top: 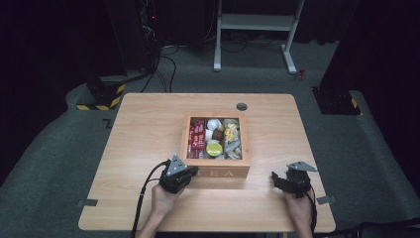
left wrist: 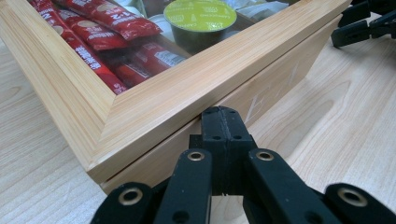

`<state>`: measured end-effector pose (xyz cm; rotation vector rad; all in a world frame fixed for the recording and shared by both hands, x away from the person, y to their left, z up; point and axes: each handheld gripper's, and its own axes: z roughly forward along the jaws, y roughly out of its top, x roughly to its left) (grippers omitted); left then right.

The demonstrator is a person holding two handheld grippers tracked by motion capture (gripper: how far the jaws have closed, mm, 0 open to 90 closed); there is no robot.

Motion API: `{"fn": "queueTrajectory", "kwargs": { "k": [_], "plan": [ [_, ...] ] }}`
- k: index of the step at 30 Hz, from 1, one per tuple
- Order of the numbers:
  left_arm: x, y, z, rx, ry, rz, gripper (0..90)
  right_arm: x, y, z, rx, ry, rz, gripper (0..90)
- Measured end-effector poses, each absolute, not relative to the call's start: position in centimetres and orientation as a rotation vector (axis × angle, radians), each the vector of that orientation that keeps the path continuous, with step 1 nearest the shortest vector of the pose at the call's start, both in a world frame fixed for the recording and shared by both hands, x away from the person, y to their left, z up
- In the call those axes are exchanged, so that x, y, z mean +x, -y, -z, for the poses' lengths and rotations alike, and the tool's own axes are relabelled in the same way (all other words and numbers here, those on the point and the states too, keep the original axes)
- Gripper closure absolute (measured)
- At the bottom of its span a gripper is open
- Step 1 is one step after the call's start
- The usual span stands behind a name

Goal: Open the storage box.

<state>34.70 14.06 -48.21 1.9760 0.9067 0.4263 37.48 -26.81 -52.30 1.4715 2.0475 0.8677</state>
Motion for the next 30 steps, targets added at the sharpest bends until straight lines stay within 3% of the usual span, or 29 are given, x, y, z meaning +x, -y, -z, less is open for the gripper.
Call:
{"fn": "queueTrajectory", "kwargs": {
  "k": [30],
  "plan": [
    [35.3,-14.0,46.1,1.941,-0.905,-0.392,90.0,37.5,26.8,52.3,1.475,-2.045,-0.868,28.4]
  ]
}}
